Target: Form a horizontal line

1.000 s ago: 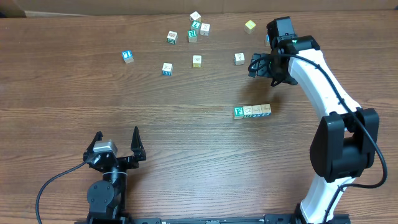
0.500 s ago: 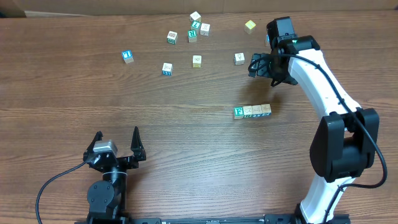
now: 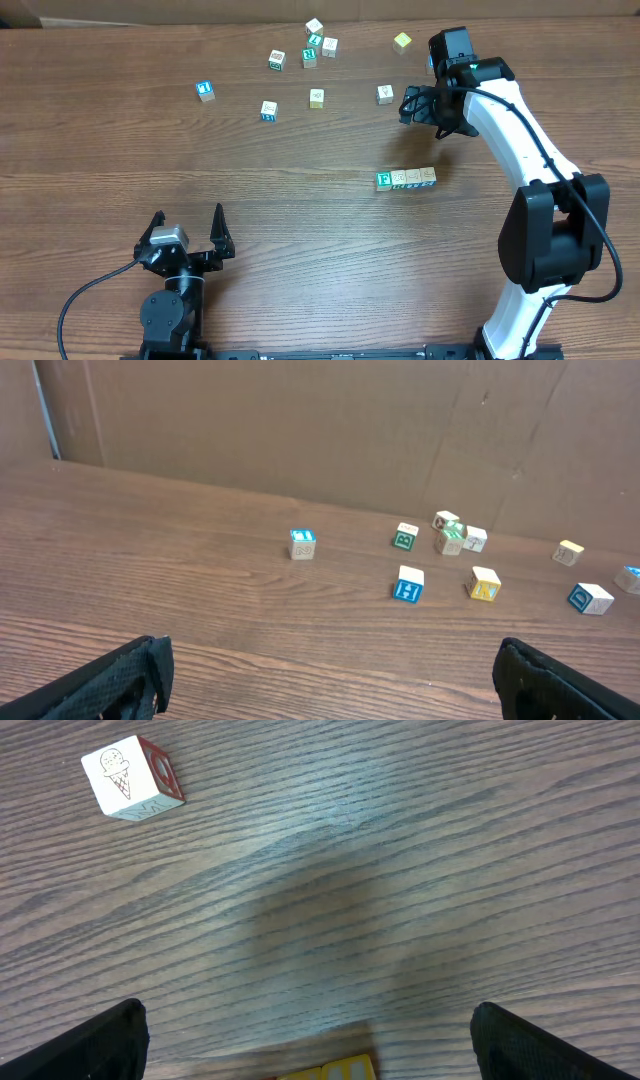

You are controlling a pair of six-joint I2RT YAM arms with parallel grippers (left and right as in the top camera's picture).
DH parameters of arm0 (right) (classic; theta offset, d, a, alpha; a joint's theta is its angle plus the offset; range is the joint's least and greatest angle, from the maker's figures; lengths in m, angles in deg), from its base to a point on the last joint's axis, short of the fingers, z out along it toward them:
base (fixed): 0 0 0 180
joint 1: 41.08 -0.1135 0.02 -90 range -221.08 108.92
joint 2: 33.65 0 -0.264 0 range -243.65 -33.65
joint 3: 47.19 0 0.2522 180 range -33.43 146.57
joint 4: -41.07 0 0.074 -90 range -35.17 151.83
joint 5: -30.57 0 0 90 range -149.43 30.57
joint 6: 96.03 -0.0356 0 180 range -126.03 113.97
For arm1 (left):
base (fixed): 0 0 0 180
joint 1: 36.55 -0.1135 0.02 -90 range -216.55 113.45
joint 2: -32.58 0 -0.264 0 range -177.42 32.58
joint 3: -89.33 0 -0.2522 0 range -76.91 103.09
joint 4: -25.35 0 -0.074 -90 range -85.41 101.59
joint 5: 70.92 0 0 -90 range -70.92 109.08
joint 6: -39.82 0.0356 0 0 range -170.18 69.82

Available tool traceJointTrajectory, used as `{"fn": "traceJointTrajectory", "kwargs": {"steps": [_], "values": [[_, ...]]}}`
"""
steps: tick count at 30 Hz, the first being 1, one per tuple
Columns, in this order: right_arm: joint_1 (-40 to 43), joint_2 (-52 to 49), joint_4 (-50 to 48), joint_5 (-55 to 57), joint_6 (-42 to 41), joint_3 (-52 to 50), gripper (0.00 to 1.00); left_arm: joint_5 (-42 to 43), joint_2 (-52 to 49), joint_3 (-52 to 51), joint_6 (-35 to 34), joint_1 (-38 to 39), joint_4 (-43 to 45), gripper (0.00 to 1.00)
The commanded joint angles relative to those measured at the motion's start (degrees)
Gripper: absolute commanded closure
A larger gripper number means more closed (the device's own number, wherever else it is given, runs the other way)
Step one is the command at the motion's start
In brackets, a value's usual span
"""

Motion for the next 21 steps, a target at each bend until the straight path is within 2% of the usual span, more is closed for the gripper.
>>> {"fn": "traceJointTrajectory", "kwargs": {"steps": [1,10,21], "values": [[0.1,0.0,-0.1,0.4,0.2,1.0,0.00,-0.1,0.6,-0.2,1.2,-0.3,0.0,0.00],[0.1,1.4,-0.1,0.4,0.2,1.0,0.00,-0.1,0.6,-0.2,1.2,-0.3,0.0,0.01],[0.1,12.7,-0.1,0.4,0.2,1.0,0.00,-0.1,0.6,-0.2,1.2,-0.3,0.0,0.00]]}}
